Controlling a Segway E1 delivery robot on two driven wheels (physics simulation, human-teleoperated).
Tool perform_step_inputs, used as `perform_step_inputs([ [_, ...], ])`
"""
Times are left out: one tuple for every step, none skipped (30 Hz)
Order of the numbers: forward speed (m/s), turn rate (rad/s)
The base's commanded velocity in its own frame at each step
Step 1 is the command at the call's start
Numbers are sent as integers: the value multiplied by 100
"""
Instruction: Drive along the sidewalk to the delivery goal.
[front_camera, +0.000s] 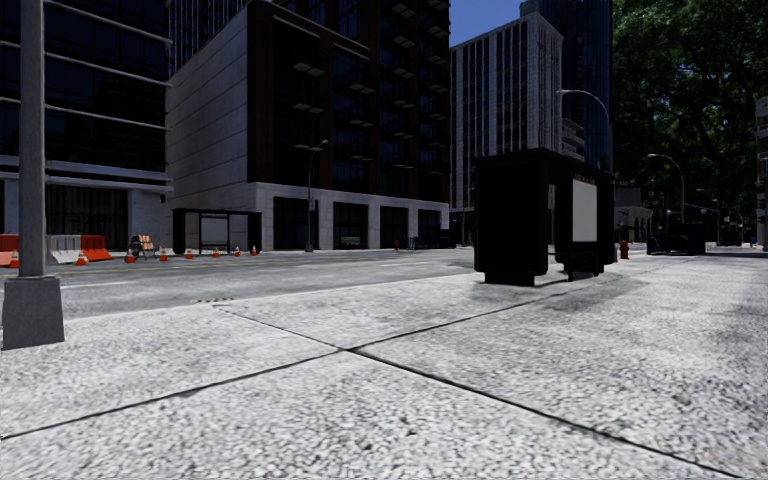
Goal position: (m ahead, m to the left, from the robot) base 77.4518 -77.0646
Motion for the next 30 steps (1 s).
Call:
perform_step_inputs([
  [122,0],
  [122,-21],
  [122,-21],
  [122,-36],
  [122,-46],
  [122,-53],
  [122,-56],
  [122,-58],
  [122,-58],
  [122,-58],
  [122,-58],
  [122,-58],
  [122,-58],
  [122,-58],
  [122,-58],
  [122,-58],
  [122,-58],
  [122,-59],
  [122,-59],
  [122,-59],
  [122,-59],
  [122,-59],
  [122,-59],
  [122,-59],
  [122,-59],
  [122,-59],
  [122,-59],
  [122,-59],
  [122,-59],
  [122,-59],
])
